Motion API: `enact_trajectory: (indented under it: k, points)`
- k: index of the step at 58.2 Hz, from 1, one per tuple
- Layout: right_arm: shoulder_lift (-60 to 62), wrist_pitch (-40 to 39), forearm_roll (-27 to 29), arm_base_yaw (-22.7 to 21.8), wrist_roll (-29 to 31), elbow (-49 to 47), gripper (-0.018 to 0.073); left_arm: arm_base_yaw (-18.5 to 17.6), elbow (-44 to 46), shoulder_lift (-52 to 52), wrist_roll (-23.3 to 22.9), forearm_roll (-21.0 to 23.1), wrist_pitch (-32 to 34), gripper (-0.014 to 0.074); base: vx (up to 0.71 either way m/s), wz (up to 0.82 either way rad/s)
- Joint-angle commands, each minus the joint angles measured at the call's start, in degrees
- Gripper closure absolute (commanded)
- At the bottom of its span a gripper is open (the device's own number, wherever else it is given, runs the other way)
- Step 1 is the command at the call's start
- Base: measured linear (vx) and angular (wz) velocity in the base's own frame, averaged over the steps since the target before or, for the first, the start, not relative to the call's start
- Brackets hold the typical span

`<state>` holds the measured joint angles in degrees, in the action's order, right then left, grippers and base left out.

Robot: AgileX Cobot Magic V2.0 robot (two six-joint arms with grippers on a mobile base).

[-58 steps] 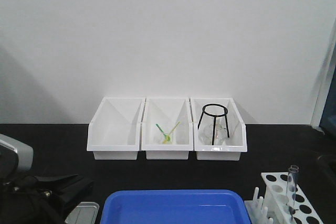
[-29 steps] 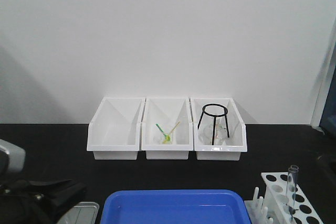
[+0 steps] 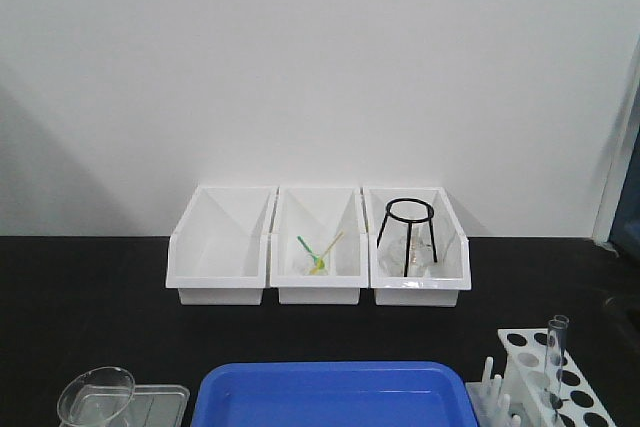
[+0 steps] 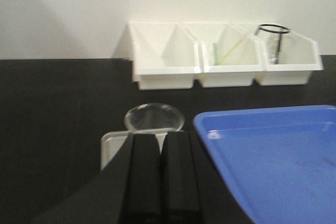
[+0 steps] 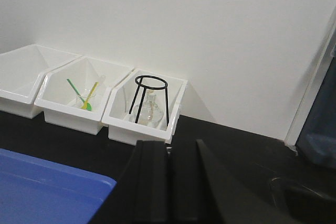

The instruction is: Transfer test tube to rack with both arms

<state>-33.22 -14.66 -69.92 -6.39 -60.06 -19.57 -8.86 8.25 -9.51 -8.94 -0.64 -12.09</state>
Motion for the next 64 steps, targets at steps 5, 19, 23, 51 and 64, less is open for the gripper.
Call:
enact_trajectory:
  k: [5, 19, 23, 51, 64]
  points:
    - [0.0, -1.4, 0.7, -0.4, 0.1, -1.6, 0.0571, 5.3, -7.9, 9.1, 1.2, 2.4, 5.2, 0.0603, 0.0, 0.0]
    - [0.0, -1.4, 0.7, -0.4, 0.1, -1.6, 0.0571, 6.7, -8.5, 11.0, 1.2, -2.1, 1.2, 0.0603, 0.0, 0.0]
    - [0.0, -1.4, 0.7, -0.4, 0.1, -1.6, 0.0571, 6.7, -8.5, 11.0, 1.2, -2.2, 1.2, 0.0603, 0.0, 0.0]
    - [0.0, -1.1, 0.7, 0.3, 0.1, -1.6, 0.0571, 6.7, -8.5, 11.0, 1.2, -2.1, 1.2, 0.0603, 0.0, 0.0]
    - [0.0, -1.2, 0.7, 0.3, 0.1, -1.6, 0.0571, 6.7, -8.5, 11.0, 1.2, -2.1, 1.2, 0.0603, 0.0, 0.0]
